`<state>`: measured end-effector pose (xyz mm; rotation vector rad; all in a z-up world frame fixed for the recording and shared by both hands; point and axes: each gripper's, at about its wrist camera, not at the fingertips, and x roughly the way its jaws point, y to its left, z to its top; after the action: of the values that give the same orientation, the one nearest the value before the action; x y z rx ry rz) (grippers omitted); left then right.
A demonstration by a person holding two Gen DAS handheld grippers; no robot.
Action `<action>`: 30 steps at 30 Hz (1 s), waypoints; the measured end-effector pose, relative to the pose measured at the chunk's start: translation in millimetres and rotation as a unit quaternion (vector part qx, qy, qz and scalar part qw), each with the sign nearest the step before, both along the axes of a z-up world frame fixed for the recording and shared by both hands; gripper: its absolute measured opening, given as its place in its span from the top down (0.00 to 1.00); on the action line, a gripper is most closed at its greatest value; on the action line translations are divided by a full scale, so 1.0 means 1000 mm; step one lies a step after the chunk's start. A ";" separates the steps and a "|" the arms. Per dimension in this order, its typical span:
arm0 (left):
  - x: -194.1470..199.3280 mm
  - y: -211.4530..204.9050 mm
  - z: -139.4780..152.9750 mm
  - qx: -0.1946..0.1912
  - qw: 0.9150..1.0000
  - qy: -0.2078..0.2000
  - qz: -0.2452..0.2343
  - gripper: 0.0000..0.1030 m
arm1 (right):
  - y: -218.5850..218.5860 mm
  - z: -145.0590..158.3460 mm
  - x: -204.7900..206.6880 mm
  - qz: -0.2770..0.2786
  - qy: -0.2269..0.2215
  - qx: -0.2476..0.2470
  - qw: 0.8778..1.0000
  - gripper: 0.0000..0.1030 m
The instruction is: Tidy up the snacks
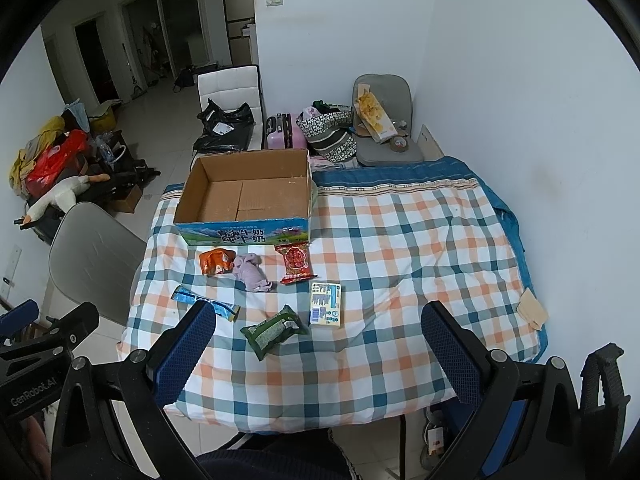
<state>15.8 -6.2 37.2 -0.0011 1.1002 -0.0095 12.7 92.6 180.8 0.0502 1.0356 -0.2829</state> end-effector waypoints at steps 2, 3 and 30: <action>0.012 0.001 -0.012 -0.003 1.000 0.004 0.012 0.00 | -0.003 -0.001 0.004 -0.006 0.005 0.006 1.000 0.00; 0.020 0.002 -0.018 -0.004 1.000 0.010 0.019 0.00 | -0.006 0.001 0.013 -0.011 0.010 0.012 1.000 0.00; 0.126 -0.089 -0.342 0.012 0.957 0.243 -0.156 0.00 | -0.129 -0.431 0.171 -0.034 0.322 0.141 0.936 0.24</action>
<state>141.9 -95.3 -304.6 0.2018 1.5841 -0.2934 184.0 -36.8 -250.1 0.2656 1.7266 -0.2130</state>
